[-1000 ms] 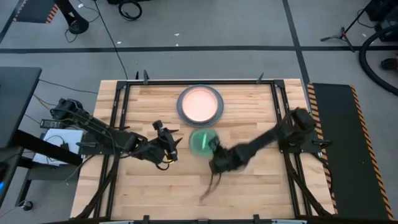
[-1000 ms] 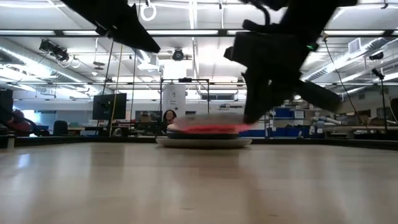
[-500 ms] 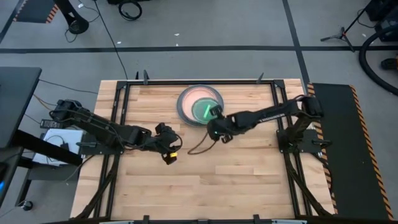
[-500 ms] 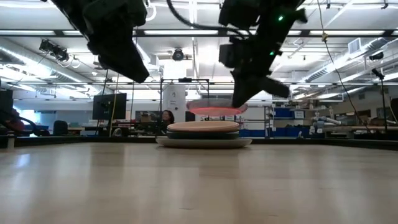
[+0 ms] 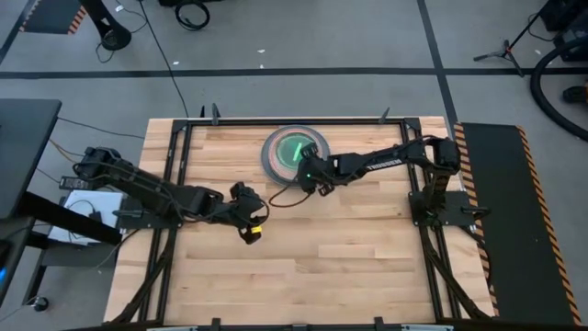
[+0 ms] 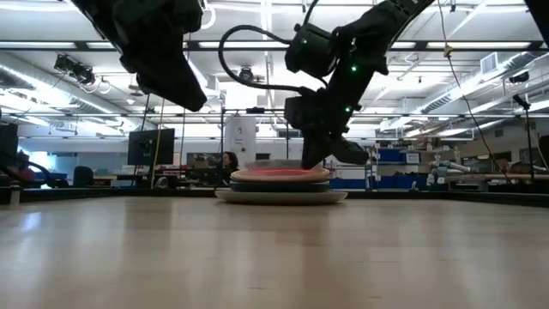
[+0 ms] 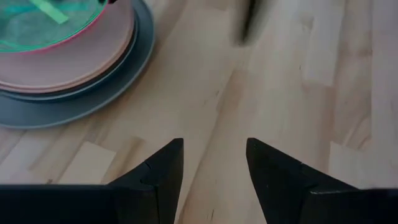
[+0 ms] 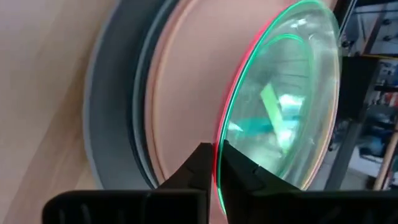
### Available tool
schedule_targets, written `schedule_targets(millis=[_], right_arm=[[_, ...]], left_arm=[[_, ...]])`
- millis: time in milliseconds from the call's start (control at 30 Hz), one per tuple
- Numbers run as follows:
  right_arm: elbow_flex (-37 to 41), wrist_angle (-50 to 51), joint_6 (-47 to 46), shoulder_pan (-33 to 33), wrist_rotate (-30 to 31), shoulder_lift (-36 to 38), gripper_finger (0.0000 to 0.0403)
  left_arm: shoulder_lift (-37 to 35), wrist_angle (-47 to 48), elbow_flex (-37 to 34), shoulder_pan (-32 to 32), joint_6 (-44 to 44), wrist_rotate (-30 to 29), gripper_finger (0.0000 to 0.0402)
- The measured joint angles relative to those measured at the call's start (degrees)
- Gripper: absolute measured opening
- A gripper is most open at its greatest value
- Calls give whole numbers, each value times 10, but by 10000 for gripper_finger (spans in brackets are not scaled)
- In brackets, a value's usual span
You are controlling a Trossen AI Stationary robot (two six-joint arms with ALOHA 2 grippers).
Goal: Stack plastic plates
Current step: Stack the plates on the light orange plate, then adjust the plates
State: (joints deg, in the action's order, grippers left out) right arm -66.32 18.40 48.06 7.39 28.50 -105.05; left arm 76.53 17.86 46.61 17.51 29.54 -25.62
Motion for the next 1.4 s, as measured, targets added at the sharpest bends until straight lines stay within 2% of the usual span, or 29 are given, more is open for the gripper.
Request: schedule_targets(millis=[300, 400, 533, 600, 733, 933, 1067, 1267, 1400], right_arm=[[0, -47, -34, 30, -28, -7, 67], [0, -47, -43, 28, -13, -7, 93], [0, -42, -36, 14, 39, 4, 136], [0, -41, -30, 8, 37, 22, 155], [0, -43, -74, 34, -59, 65, 180], [0, -59, -183, 154, -188, 91, 183], [20, -144, -248, 226, -277, 86, 176], [78, -316, -347, 275, -361, 73, 174], [114, -352, -359, 277, -371, 64, 173]], left_arm=[[0, -1, 0, 1, 2, 0, 181], [0, 1, 0, 1, 2, 0, 181], [0, 2, 0, 1, 2, 0, 181], [0, 5, 0, 1, 2, 0, 181], [0, 5, 0, 4, 3, 0, 181], [0, 5, 0, 14, 3, 0, 181], [0, 4, 0, 15, 0, 0, 181], [0, 0, 0, 15, 0, 0, 181], [0, -3, 0, 15, 0, 0, 181]])
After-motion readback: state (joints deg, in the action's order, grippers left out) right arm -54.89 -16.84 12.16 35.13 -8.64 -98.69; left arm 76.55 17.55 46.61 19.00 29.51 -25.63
